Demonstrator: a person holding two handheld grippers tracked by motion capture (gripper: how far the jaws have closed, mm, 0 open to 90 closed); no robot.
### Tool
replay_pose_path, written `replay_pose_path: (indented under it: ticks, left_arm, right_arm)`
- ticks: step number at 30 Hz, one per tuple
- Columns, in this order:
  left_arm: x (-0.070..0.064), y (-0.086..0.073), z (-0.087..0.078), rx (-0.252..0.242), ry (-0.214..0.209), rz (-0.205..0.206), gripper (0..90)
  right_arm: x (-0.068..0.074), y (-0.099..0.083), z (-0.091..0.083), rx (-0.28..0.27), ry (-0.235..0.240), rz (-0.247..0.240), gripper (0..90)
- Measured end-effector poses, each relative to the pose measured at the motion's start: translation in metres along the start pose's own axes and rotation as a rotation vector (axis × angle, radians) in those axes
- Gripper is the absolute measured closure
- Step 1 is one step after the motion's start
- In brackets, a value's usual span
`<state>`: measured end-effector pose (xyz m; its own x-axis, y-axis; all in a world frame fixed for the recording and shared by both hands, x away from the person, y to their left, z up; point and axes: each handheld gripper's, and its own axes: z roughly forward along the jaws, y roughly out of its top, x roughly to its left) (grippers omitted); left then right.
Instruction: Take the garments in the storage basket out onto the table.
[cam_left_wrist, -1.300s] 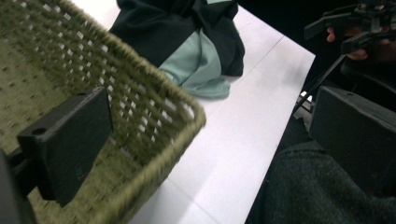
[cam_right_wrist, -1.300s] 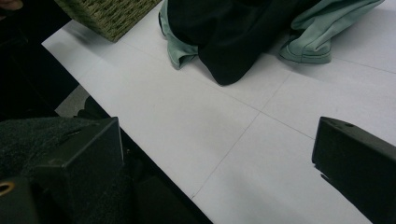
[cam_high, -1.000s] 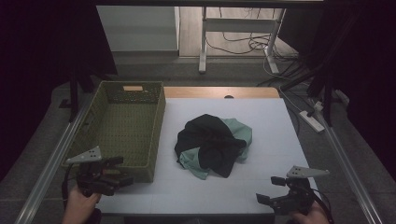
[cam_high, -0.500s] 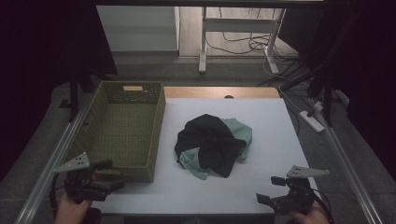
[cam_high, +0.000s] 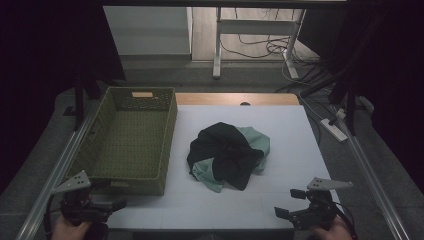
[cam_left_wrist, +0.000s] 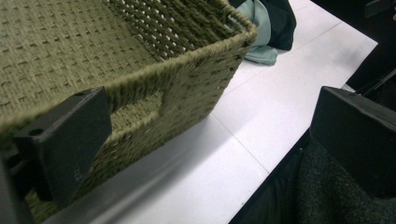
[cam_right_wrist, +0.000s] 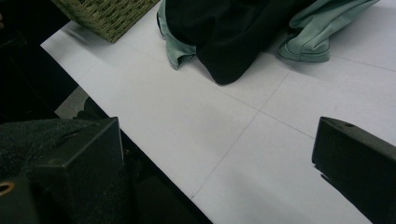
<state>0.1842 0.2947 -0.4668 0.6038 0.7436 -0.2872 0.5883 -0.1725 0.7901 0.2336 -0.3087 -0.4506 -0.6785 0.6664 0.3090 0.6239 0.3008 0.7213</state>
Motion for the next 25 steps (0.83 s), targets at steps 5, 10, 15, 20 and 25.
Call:
replay_pose_path:
  ticks: [5,10,15,20,25]
  left_arm:
    - [0.003,-0.004,-0.003,0.006,0.021,-0.002,0.0]
    - [0.004,-0.007,-0.005,0.022,0.036,-0.016,0.0]
    - [0.007,-0.01,-0.009,0.023,0.051,-0.018,0.0]
    - [0.009,-0.013,-0.012,0.034,0.053,-0.026,0.0]
    - [0.009,-0.012,-0.011,0.048,0.05,-0.029,0.0]
  right_arm:
    - [0.0,0.0,0.0,0.0,-0.001,0.001,1.8]
    - [0.0,0.0,0.0,0.0,-0.001,0.002,1.9]
    - [0.0,0.0,0.0,0.0,-0.002,0.001,1.8]
    - [0.0,0.001,0.001,0.002,-0.003,0.003,1.9]
    - [0.0,0.001,0.001,0.007,-0.003,0.0,1.9]
